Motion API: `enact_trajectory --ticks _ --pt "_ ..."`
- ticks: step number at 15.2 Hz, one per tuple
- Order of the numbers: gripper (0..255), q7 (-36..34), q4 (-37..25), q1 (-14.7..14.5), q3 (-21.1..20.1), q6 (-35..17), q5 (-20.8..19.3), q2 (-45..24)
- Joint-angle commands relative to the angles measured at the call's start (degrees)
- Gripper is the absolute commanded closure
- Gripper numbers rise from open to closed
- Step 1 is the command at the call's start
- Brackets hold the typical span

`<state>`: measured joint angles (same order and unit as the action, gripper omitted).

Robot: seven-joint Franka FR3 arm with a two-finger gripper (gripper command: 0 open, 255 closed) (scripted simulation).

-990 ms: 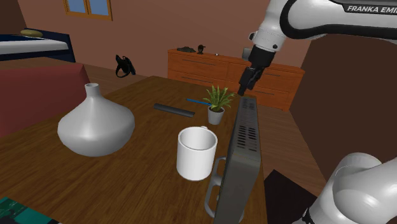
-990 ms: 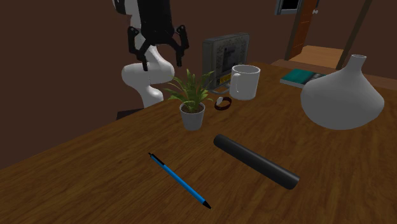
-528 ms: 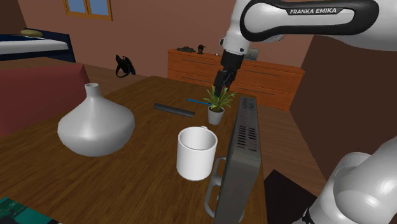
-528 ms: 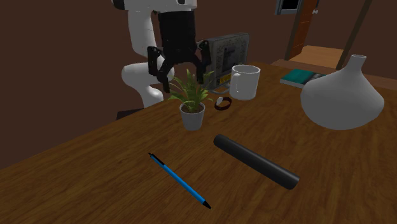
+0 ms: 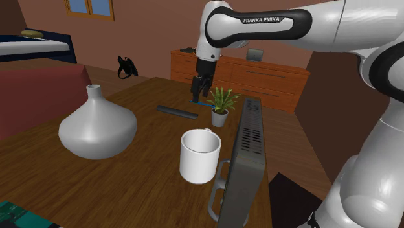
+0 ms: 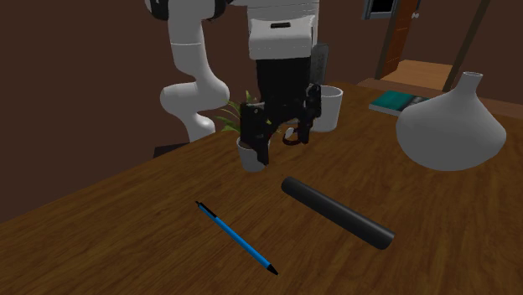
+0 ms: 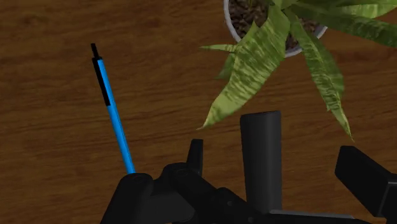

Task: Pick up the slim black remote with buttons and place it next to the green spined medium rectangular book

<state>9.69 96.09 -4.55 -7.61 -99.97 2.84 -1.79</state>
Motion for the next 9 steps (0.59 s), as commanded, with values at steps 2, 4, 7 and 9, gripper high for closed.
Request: enact_trajectory --ticks 2,4,7,9 --pt "0 0.46 -8.03 -0.93 -0.82 2.07 -0.5 -7.69" --pt "0 0.63 -14.14 -1.75 -1.37 3.87 -0.99 -13.16" --pt "0 0.78 -17.96 -2.44 -1.71 4.58 -1.36 -17.09" --pt "0 0.81 -16.07 -2.43 -1.72 2.92 -1.32 -16.85"
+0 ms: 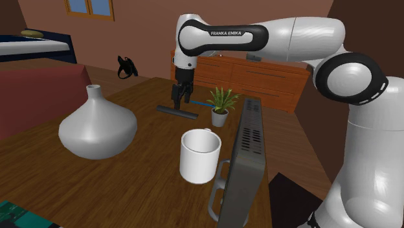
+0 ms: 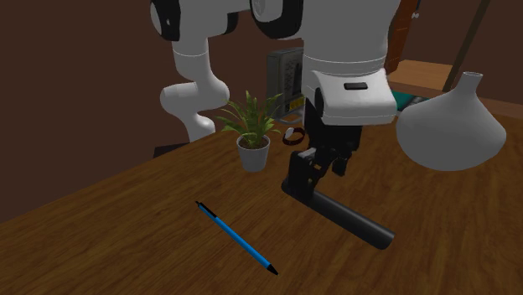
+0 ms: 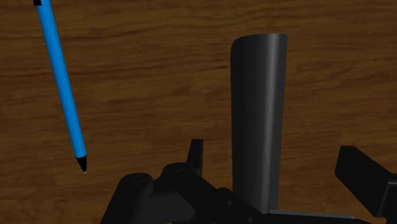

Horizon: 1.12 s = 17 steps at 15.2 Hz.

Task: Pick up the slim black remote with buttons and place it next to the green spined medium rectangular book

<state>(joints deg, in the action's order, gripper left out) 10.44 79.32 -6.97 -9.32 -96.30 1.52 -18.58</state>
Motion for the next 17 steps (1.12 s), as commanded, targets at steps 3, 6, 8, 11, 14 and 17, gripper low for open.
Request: enact_trajectory --ticks 3,6,8,11,14,17 --pt "0 0.1 3.35 -0.02 -0.03 -3.16 0.05 0.17" --pt "0 0.11 4.66 -0.03 -0.04 -4.4 0.06 0.24" --pt "0 0.11 4.66 -0.03 -0.04 -4.4 0.06 0.24" --pt "0 0.11 4.64 -0.03 -0.04 -4.39 0.06 0.23" --pt "255 0.11 4.64 -0.03 -0.04 -4.39 0.06 0.23" --pt "255 0.09 4.71 -0.04 -0.05 -4.39 0.07 0.29"
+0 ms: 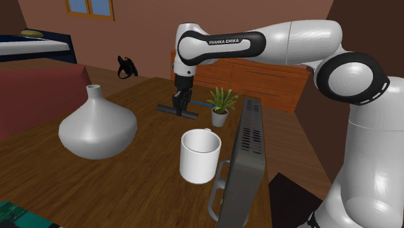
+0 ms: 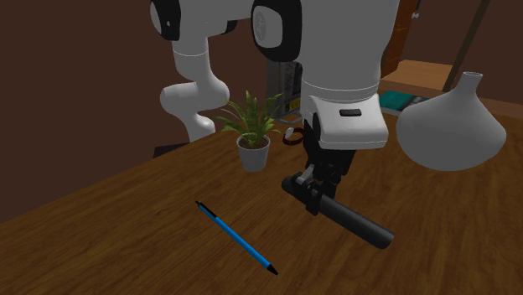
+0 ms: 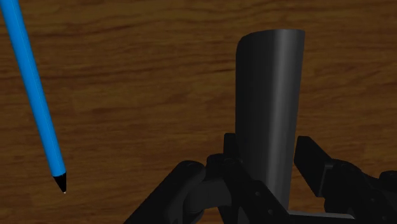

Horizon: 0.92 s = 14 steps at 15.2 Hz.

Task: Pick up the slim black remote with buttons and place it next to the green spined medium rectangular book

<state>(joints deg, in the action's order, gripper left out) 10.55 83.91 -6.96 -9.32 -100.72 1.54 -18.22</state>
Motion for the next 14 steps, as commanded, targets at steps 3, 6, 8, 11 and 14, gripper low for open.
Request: enact_trajectory --ticks 3,6,8,11,14 --pt "255 -0.01 0.23 -0.04 -0.05 0.0 0.06 0.03" --pt "255 -0.04 -0.71 -0.05 -0.05 0.79 0.03 -0.12" --pt "255 -0.13 -2.35 -0.09 -0.06 2.35 0.01 -0.19" --pt "255 -0.28 -4.97 -0.16 -0.09 4.76 -0.04 -0.4" --pt "255 -0.45 -7.84 -0.25 -0.11 7.25 -0.11 -0.78"
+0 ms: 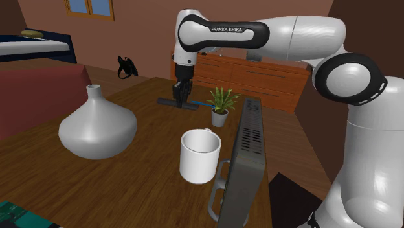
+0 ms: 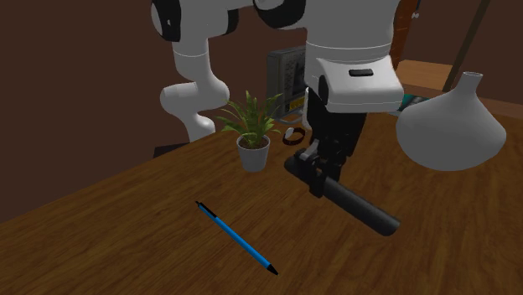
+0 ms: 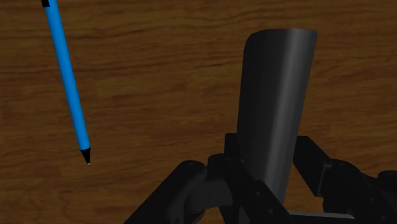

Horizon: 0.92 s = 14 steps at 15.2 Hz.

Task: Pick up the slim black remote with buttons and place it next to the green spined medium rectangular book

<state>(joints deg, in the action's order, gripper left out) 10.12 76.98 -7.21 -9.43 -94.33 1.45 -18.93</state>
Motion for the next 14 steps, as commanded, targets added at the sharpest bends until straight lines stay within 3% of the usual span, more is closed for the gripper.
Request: enact_trajectory --ticks 1,9,14 --pt "255 -0.08 -1.93 -0.04 -0.01 1.71 -0.04 -0.24" --pt "255 -0.57 -10.64 -0.44 -0.07 8.44 -0.36 -2.21" --pt "255 -4.95 1.92 -2.8 -1.83 4.15 0.72 6.45"
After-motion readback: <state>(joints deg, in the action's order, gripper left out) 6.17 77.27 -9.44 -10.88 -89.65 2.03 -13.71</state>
